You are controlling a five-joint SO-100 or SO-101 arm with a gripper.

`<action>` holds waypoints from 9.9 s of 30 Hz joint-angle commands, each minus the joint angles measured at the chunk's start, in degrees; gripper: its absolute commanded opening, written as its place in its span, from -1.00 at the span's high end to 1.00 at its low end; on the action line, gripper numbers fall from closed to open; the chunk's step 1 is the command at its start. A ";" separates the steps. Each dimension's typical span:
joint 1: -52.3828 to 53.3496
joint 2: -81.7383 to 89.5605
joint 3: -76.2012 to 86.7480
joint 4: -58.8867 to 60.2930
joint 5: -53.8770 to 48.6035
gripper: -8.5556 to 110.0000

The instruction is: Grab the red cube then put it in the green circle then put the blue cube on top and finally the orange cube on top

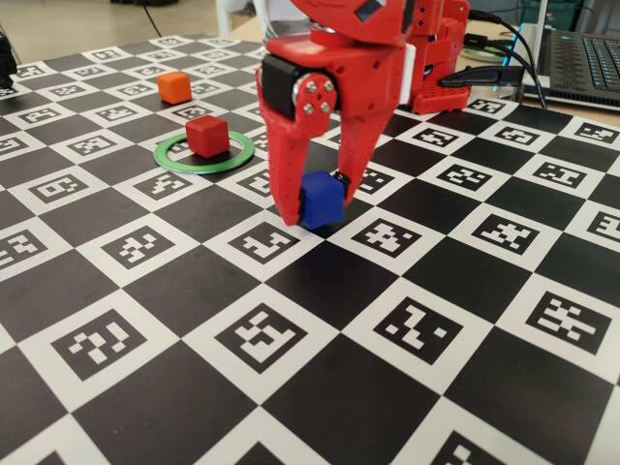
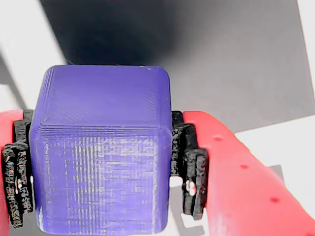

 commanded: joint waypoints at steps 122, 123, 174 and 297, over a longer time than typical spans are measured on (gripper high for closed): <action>41.22 36.04 1.93 21.36 -64.16 0.14; 42.71 35.77 0.79 22.15 -65.48 0.13; 68.91 3.25 7.91 -5.10 -84.02 0.08; 33.22 26.98 10.55 9.40 -46.76 0.79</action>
